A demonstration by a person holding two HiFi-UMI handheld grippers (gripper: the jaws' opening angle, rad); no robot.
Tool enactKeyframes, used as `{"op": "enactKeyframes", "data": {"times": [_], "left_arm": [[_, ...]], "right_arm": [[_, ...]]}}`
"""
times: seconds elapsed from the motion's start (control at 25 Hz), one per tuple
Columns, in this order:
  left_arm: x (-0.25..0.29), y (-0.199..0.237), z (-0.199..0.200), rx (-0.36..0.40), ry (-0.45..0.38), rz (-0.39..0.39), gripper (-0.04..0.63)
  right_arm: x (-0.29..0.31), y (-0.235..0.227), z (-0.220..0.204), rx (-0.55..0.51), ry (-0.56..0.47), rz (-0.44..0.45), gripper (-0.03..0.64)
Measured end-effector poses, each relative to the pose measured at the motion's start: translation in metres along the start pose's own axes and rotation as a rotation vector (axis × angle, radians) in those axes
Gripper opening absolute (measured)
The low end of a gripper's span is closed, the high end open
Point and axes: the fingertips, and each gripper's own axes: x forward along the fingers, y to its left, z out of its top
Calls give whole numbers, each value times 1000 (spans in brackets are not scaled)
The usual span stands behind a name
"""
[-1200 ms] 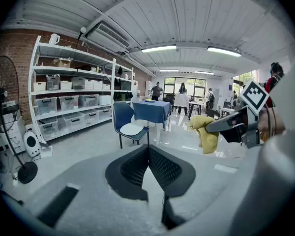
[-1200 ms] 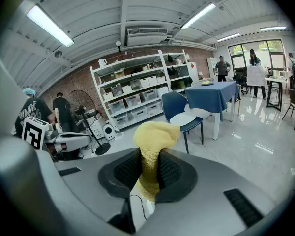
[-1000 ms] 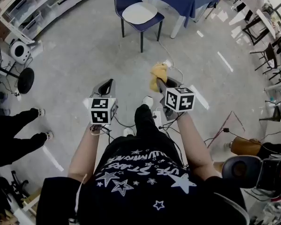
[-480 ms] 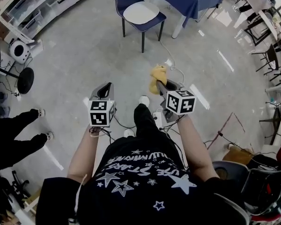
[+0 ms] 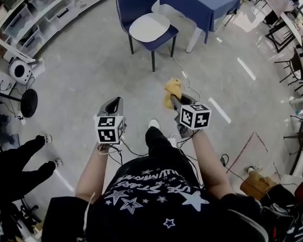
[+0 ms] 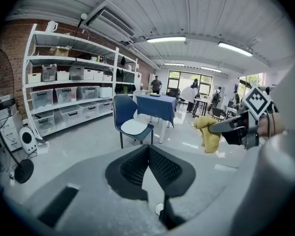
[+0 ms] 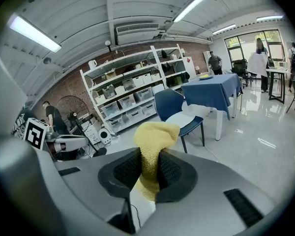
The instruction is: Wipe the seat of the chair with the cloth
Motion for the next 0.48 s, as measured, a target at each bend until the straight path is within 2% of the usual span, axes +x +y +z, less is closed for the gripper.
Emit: {"op": "enactKeyframes", "data": {"times": [0.24,0.48], "left_arm": [[75,12,39,3,67,-10,18],[137,16,93,5,70,-22,18]], "right_arm": [[57,-49,40,59,14,10,67],[91,-90,90,57,30,16,67]]}}
